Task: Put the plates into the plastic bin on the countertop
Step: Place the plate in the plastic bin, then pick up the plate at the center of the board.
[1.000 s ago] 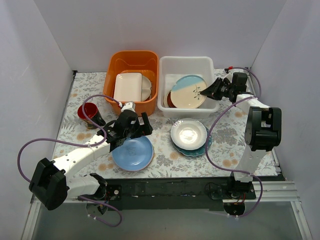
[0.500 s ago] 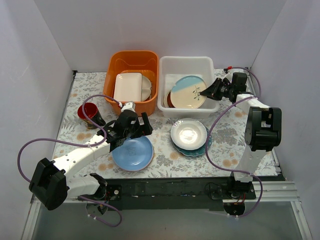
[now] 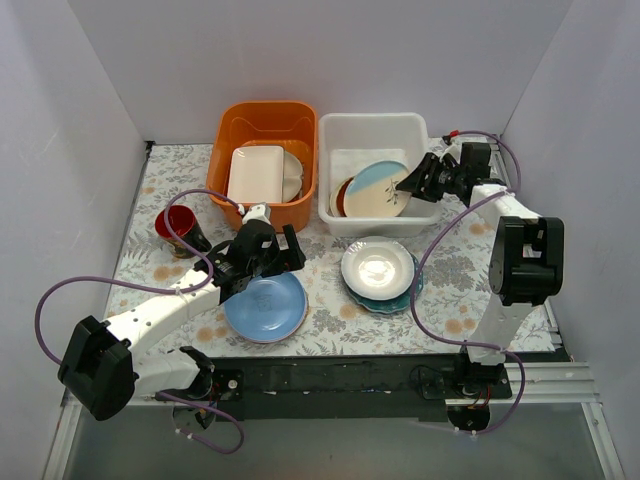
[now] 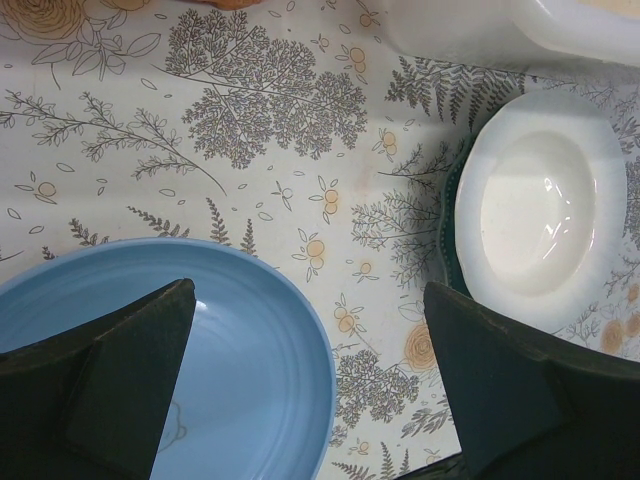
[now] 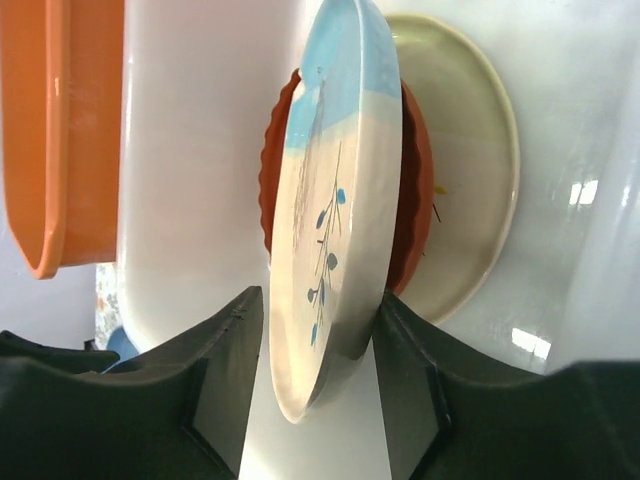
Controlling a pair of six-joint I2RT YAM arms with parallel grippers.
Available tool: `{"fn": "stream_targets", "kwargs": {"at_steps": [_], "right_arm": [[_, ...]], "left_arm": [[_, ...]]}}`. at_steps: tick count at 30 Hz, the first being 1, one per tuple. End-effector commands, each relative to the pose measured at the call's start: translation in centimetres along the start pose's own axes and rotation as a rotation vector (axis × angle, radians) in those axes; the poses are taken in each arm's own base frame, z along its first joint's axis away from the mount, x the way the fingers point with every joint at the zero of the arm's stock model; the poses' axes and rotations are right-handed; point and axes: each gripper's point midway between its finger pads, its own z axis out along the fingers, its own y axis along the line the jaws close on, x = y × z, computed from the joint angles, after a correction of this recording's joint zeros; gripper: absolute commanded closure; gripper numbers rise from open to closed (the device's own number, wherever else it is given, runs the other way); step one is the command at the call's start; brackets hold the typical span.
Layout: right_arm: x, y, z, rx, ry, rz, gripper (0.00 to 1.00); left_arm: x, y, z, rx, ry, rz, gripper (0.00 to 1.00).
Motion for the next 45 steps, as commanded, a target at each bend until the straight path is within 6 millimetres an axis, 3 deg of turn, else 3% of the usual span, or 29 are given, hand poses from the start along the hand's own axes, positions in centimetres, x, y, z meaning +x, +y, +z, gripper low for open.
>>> {"fn": "stream_targets", "kwargs": {"at_steps": [1,8,12,13,16,45], "right_arm": [[-1.3,-0.5,-1.9,0.078,-0.048,-0.06,0.43],[-2.0,0.5,-3.1,0.093,-0.092,-0.093,0.35],[-2.6,1.2,-3.8,0.096,-0.121,-0.114,0.24],[-2.8,1.5,-4.1,0.096,-0.129,-0.121,0.17],[-3.0,2.1,-4.6,0.093,-0.14,-0.131,0.14],[-1.0,6.0,-7.2,0.016,-0.153,-0.195,0.05]], "left_arm": [[-1.2,-1.3,-0.6,0.036,-0.031,-0.002,0.02],[-1.1,-1.4,-0.7,0.046,-0.031,-0.002,0.02],[-1.2,-1.6,-0.8,0.05,-0.031,-0.001,0.02],[-1.2,-1.6,-0.7,0.049,-0.032,-0.003,0.02],[-1.2,-1.6,-0.7,0.051,-0.031,0.0,0.02],[-0.8,-2.8,-0.4,0.079,-0.013,0.003,0.02]]}}
